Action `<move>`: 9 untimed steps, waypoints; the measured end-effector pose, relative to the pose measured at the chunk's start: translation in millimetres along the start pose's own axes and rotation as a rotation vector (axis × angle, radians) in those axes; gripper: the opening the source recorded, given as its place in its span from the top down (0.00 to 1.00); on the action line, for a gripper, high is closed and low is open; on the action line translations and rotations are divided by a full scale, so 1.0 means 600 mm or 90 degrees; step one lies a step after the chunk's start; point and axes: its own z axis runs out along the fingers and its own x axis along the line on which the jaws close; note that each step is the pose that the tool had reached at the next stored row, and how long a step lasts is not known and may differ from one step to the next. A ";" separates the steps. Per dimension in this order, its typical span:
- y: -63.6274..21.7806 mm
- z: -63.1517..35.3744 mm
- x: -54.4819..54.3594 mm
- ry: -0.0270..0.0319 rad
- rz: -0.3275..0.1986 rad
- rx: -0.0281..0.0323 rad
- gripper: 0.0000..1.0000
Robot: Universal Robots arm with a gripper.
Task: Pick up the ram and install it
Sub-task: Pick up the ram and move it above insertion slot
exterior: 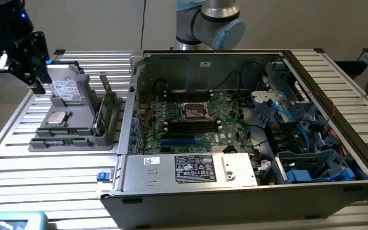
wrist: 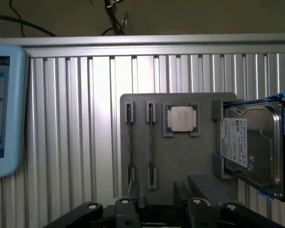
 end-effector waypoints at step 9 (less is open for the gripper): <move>0.003 0.027 0.010 0.0000 -0.002 0.0000 0.58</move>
